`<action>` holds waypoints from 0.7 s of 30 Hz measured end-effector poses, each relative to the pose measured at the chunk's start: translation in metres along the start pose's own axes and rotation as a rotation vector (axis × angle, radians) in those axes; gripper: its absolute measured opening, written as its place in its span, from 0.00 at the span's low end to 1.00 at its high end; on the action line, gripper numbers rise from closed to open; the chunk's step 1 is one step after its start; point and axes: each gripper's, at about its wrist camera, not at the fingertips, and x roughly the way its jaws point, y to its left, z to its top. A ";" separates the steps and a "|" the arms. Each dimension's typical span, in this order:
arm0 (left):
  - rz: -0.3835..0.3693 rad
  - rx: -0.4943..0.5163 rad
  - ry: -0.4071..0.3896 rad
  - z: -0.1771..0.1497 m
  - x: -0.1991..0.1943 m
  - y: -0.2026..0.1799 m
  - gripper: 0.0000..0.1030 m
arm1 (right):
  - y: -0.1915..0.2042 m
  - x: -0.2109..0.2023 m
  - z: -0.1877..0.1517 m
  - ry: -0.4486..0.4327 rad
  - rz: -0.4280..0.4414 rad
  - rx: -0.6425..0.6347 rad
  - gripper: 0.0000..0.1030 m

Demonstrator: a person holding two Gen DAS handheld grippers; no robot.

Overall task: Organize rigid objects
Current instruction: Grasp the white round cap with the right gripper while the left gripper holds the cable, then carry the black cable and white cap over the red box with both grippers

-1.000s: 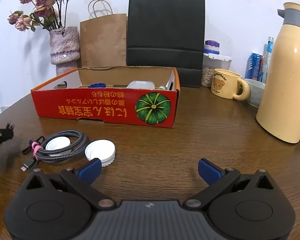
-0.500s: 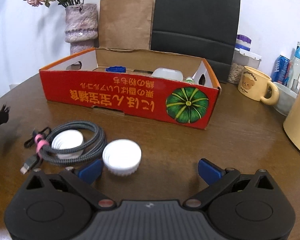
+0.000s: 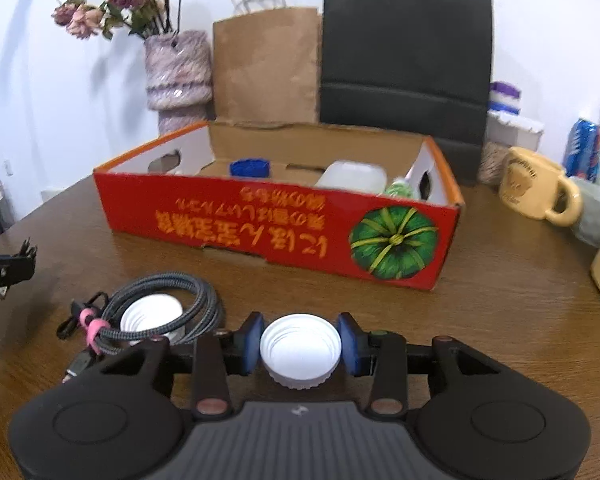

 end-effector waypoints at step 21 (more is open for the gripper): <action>-0.040 0.019 -0.105 0.019 -0.030 -0.020 0.36 | -0.002 -0.050 0.021 -0.226 -0.050 -0.017 0.38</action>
